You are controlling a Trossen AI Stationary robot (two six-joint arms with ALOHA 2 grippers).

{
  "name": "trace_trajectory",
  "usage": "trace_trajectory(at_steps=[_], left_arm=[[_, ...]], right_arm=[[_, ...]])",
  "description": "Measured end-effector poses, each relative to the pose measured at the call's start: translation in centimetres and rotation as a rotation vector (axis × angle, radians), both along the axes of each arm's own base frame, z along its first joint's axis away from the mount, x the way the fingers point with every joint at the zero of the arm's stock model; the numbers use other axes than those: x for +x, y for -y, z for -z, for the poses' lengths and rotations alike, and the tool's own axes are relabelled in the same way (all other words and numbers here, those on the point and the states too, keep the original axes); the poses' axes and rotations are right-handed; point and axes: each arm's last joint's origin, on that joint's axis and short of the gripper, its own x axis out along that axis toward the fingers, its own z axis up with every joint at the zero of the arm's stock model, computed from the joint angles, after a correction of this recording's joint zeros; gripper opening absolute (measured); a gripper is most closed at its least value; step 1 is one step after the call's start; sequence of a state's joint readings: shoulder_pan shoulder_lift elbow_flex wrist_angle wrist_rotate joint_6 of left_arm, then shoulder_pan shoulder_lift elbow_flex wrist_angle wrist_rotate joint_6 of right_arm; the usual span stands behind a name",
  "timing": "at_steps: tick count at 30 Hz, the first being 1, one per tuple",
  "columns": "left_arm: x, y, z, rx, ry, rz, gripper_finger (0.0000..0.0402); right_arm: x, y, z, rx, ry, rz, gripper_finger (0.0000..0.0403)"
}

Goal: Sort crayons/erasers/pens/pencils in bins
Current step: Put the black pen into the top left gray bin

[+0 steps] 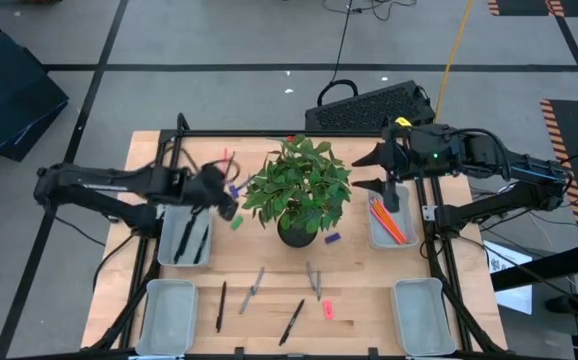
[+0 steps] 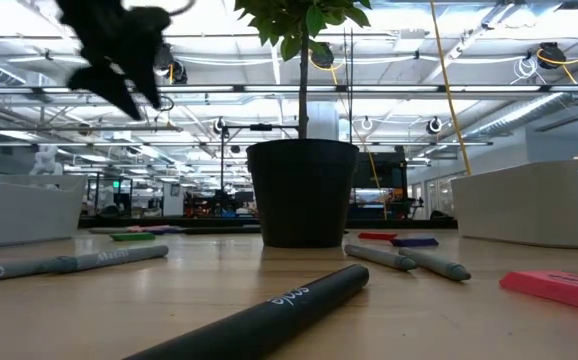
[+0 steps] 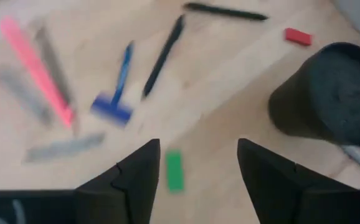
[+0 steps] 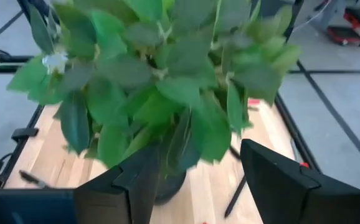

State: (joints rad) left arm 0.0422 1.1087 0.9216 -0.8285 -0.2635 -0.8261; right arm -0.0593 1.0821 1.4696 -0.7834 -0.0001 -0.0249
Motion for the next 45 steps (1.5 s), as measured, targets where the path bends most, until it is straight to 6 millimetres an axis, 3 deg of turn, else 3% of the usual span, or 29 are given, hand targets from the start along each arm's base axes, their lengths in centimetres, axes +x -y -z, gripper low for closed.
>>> trace_trajectory(at_steps=[6, 11, 20, 24, 28, 33, 43, 45], left_arm=[[2.4, -5.0, 2.2, 0.079, -0.010, 0.184, 0.0188], [3.7, -8.0, 5.2, 0.127, -0.088, 0.323, 0.0193], [5.8, -11.1, 9.7, 0.166, -0.124, 0.455, 0.0259], [6.6, -11.5, 11.9, 0.143, -0.165, 0.462, 0.0259], [6.9, -11.8, 13.7, 0.109, -0.213, 0.417, 0.0235], [7.1, -12.0, 14.5, 0.089, -0.220, 0.366, 0.0188], [7.3, -11.6, 14.9, 0.071, -0.242, 0.302, 0.0033], [7.3, -11.4, 14.9, 0.073, -0.245, 0.306, 0.0018]], right_arm=[[0.5, 0.0, -1.1, -0.016, 0.120, -0.004, 0.0212], [0.6, 0.0, -1.5, -0.016, 0.170, -0.003, 0.0212], [0.6, 0.0, -1.6, 0.103, 0.180, 0.047, 0.0212], [0.6, 0.0, -1.6, 0.131, 0.181, 0.058, 0.0212], [0.6, 0.0, -1.6, 0.162, 0.183, 0.070, 0.0212], [0.6, 0.0, -1.6, 0.172, 0.183, 0.072, 0.0212], [0.6, 0.0, -1.6, 0.172, 0.184, 0.071, 0.0212], [0.6, 0.0, -1.6, 0.172, 0.184, 0.071, 0.0212]])
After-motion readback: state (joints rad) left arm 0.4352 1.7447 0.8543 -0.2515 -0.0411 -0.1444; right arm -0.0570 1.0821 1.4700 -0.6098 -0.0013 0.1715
